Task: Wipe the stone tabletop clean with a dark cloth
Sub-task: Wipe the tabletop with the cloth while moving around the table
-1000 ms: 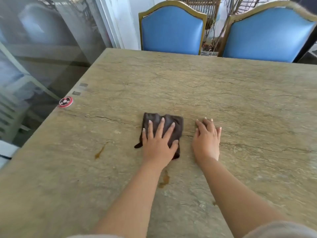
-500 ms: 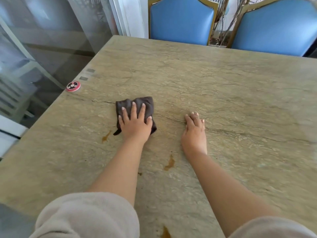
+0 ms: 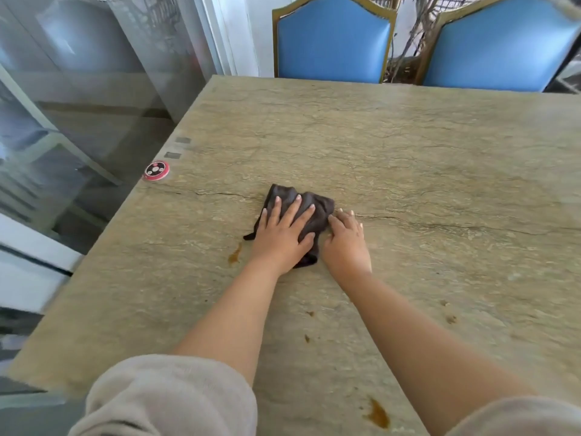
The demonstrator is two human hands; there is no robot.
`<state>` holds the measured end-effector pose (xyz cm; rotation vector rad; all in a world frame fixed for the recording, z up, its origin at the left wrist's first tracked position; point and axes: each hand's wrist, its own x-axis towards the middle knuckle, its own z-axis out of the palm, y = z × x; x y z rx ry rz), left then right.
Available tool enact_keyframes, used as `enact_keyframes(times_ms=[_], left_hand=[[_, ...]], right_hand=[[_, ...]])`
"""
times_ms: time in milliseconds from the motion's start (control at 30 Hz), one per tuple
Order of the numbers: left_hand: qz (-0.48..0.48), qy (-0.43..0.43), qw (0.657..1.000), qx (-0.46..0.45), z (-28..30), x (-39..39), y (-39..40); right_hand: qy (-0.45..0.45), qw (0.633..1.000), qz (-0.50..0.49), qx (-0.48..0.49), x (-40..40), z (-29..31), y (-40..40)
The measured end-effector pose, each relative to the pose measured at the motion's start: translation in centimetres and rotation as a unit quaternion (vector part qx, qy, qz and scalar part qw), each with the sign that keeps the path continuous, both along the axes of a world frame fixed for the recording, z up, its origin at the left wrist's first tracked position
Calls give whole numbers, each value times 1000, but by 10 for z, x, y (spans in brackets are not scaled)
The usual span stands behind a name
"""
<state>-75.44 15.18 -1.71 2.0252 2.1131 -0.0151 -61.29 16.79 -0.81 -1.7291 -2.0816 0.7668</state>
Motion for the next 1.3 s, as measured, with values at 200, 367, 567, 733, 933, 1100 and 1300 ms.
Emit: enact_keyframes(times_ms=[200, 367, 567, 733, 933, 1100, 1300], left_hand=[[57, -16, 998, 4, 1, -83, 15], [184, -26, 982, -32, 4, -176, 5], [74, -27, 996, 48, -6, -131, -74], [-26, -7, 998, 63, -13, -170, -56], [161, -12, 987, -29, -2, -168, 16], [-10, -21, 999, 34, -4, -115, -54], [-92, 1, 995, 43, -9, -158, -115]], right_hand=[[-32, 995, -88, -18, -54, -3, -9], [-59, 991, -118, 22, -99, -15, -23], [-81, 985, -146, 49, -108, -19, -27], [-99, 982, -149, 54, -109, -23, -24], [-119, 981, -146, 55, -110, -26, -23], [-100, 984, -137, 50, -107, -22, -25], [-24, 994, -102, 39, -104, -7, -52]])
